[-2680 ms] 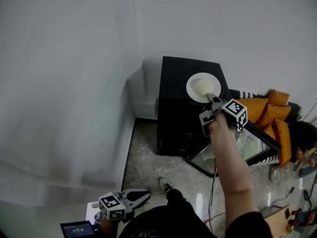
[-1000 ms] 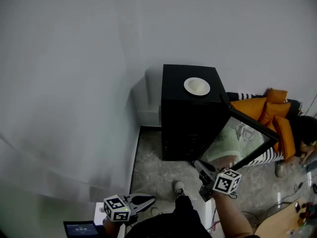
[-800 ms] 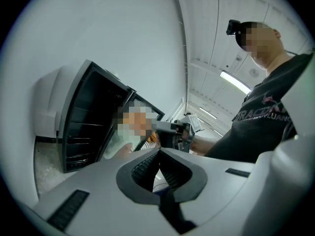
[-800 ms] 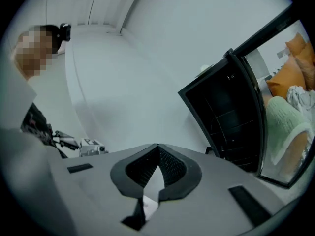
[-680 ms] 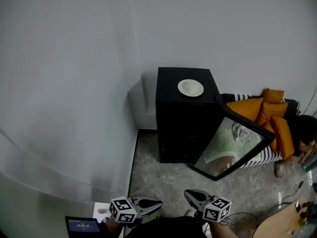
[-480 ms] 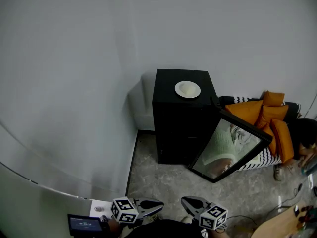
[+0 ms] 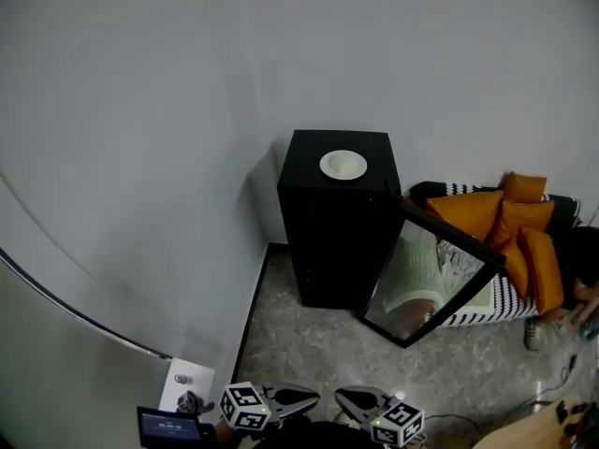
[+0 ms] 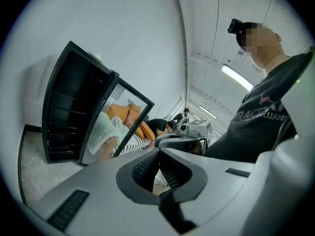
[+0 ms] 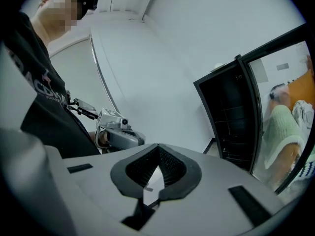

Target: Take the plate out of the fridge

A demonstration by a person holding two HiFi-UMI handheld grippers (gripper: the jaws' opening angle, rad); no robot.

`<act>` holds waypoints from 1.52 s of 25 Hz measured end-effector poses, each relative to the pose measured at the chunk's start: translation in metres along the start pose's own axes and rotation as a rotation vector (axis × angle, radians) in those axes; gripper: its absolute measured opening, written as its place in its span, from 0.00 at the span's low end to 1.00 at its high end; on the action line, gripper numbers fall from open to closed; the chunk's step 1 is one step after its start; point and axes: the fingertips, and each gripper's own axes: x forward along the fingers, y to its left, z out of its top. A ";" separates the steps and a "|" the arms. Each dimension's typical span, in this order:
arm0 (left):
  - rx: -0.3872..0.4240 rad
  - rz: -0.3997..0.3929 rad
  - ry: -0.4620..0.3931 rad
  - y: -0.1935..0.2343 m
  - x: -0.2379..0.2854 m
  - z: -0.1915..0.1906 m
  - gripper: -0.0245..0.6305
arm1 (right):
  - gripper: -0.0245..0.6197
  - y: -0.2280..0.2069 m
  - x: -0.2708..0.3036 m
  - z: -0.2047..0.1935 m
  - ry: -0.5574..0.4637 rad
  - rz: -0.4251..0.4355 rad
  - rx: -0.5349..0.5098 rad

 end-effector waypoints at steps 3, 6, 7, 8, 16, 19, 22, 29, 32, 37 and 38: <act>-0.022 0.027 -0.009 -0.013 0.012 -0.012 0.04 | 0.05 0.004 -0.013 -0.009 0.015 0.036 0.007; -0.034 0.051 -0.022 -0.020 0.022 -0.024 0.04 | 0.05 0.007 -0.021 -0.016 0.026 0.062 0.028; -0.035 0.057 -0.027 -0.022 0.025 -0.027 0.04 | 0.05 0.007 -0.024 -0.018 0.028 0.071 0.027; -0.035 0.063 -0.031 -0.025 0.028 -0.029 0.04 | 0.05 0.008 -0.027 -0.020 0.029 0.079 0.023; -0.011 0.091 -0.037 -0.046 0.039 -0.030 0.04 | 0.05 0.016 -0.048 -0.021 0.031 0.107 -0.002; 0.001 0.087 -0.026 -0.047 0.042 -0.029 0.04 | 0.05 0.017 -0.053 -0.018 0.030 0.106 -0.007; 0.018 0.083 -0.008 -0.050 0.045 -0.030 0.04 | 0.05 0.017 -0.054 -0.021 0.009 0.107 0.001; 0.031 0.090 0.002 -0.049 0.040 -0.033 0.04 | 0.05 0.019 -0.052 -0.025 0.017 0.118 -0.015; 0.023 0.101 -0.006 -0.046 0.036 -0.034 0.04 | 0.05 0.019 -0.047 -0.026 0.025 0.130 -0.025; 0.015 0.109 -0.009 -0.043 0.034 -0.036 0.04 | 0.05 0.022 -0.043 -0.027 0.045 0.142 -0.025; 0.013 0.109 -0.009 -0.043 0.034 -0.036 0.04 | 0.05 0.021 -0.043 -0.028 0.045 0.142 -0.024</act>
